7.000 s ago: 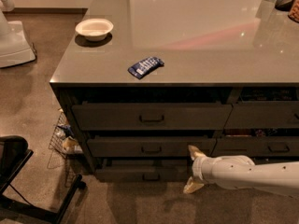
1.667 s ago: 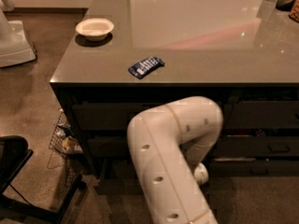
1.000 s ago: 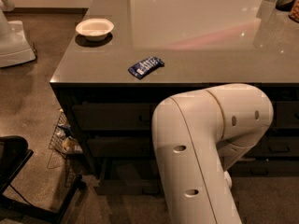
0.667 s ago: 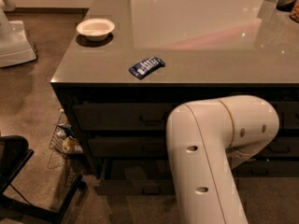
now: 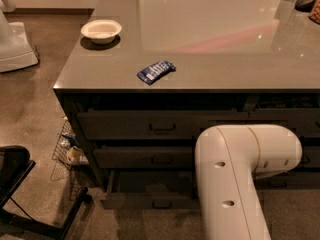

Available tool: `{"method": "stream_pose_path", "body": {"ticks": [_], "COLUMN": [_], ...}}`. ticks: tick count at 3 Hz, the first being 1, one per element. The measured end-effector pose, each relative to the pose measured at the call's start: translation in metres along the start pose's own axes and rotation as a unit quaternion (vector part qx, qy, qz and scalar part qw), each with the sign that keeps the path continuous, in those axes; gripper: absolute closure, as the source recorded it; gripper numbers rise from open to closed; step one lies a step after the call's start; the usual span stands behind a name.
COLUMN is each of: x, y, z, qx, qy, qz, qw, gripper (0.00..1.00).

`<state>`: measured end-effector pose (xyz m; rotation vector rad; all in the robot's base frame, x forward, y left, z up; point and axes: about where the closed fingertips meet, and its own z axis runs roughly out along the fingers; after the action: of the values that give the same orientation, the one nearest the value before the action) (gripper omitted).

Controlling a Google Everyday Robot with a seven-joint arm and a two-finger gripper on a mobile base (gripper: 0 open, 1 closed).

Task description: Open bottom drawer

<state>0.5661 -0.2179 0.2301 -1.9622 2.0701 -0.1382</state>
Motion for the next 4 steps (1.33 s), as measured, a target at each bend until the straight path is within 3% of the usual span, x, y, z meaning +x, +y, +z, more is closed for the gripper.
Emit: {"method": "stream_pose_path", "body": {"ticks": [1, 2, 3, 4], "x": [0.0, -0.013, -0.013, -0.014], "y": [-0.06, -0.057, -0.058, -0.047], "z": [0.0, 0.031, 0.031, 0.041], "qx": [0.04, 0.022, 0.023, 0.008], "qy": [0.013, -0.01, -0.01, -0.014], "qz": [-0.019, -0.013, -0.013, -0.004], "qw": [0.9989, 0.9996, 0.9996, 0.9999], "gripper": [1.0, 1.0, 1.0, 1.0]}}
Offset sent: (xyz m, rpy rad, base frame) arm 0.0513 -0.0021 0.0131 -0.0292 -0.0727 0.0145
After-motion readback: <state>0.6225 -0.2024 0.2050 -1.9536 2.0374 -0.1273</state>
